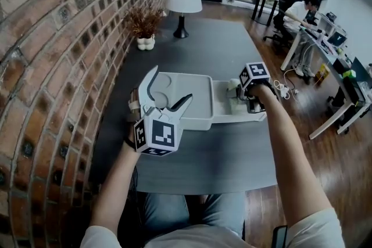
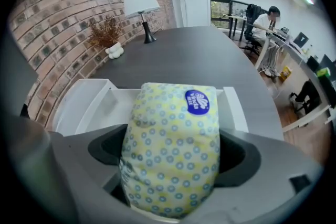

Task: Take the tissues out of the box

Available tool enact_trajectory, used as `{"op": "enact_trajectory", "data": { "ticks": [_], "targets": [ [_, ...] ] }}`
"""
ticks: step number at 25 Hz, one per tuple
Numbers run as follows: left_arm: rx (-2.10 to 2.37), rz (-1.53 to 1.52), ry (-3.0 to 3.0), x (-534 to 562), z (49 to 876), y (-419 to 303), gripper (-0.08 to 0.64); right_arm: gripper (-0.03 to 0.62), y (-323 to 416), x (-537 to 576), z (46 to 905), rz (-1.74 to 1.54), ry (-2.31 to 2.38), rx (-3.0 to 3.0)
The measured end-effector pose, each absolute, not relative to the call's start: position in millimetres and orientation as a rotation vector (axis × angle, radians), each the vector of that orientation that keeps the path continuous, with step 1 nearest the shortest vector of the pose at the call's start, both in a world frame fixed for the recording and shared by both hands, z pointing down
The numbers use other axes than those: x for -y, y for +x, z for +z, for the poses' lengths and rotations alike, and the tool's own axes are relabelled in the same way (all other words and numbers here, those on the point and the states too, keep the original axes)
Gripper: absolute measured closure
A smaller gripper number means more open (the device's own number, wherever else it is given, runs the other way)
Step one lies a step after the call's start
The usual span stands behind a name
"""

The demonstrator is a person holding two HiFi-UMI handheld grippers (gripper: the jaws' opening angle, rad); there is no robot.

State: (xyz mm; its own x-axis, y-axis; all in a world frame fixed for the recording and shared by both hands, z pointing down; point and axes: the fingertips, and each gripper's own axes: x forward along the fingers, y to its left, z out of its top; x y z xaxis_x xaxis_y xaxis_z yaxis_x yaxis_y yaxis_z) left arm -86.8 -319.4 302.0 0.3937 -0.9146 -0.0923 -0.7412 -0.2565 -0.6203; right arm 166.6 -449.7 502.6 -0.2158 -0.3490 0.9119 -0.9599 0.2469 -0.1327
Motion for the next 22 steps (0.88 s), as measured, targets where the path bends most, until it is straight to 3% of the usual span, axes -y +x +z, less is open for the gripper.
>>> {"op": "enact_trajectory", "data": {
  "ticks": [12,22],
  "targets": [
    [-1.449,-0.298,-2.203,309,302,-84,0.072,0.153,167,447,497,0.971,1.223,1.742],
    [-1.477,-0.248,-2.278,301,304,-88,0.072,0.164,153,450,476,0.909,1.213,1.867]
  ]
}}
